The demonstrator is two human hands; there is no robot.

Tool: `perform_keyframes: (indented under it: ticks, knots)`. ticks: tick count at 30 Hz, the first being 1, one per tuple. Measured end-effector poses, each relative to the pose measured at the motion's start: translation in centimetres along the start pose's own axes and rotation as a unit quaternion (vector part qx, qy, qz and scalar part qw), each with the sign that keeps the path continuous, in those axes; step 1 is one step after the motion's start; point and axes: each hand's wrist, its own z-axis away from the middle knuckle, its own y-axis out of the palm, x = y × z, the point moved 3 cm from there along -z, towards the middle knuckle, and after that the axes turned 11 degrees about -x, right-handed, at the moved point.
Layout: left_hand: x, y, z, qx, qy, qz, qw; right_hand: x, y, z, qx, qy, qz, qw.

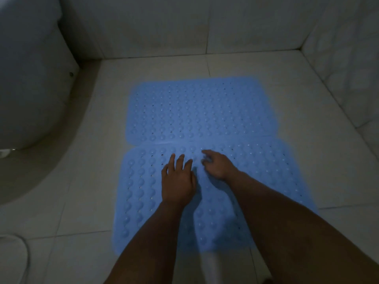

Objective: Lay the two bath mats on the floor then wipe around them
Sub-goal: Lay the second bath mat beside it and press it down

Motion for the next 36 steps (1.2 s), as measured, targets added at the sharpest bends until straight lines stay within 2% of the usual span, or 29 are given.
perform_keyframes:
  ticks: [4, 7, 10, 12, 19, 24, 28, 34, 36]
  knots:
    - [-1.6, 2.6, 1.2, 0.014, 0.029, 0.026, 0.999, -2.2, -2.3, 1.1, -0.067, -0.007, 0.040, 0.997]
    - [-4.4, 5.5, 1.9, 0.039, 0.072, 0.056, 0.995, -4.4, -3.9, 1.2, -0.147, -0.004, 0.035, 0.989]
    - [-6.9, 8.6, 3.0, 0.104, 0.124, 0.045, 0.986, -6.3, -4.5, 1.0, -0.192, -0.022, 0.050, 0.980]
    - [-7.3, 9.8, 3.8, 0.123, 0.120, 0.043, 0.984, -7.5, -4.3, 0.8, -0.202, -0.052, 0.060, 0.976]
    - [-7.4, 10.5, 4.1, 0.116, 0.119, 0.015, 0.986, -9.2, -3.8, -1.6, -0.274, -0.131, 0.083, 0.949]
    - [-7.4, 10.7, 4.3, 0.134, 0.118, 0.012, 0.984, -9.6, -4.0, -1.5, -0.298, -0.153, 0.092, 0.938]
    - [-7.7, 10.4, 4.2, 0.149, 0.107, 0.022, 0.983, -8.9, -6.2, -0.9, -0.262, -0.112, 0.096, 0.954]
    - [-9.5, 7.7, 0.8, 0.286, 0.022, 0.037, 0.957, -8.9, -8.0, 0.7, -0.052, 0.001, 0.141, 0.989]
    - [-9.7, 5.9, -1.4, 0.274, -0.004, 0.050, 0.961, -8.7, -7.7, 1.6, -0.025, 0.007, 0.152, 0.988]
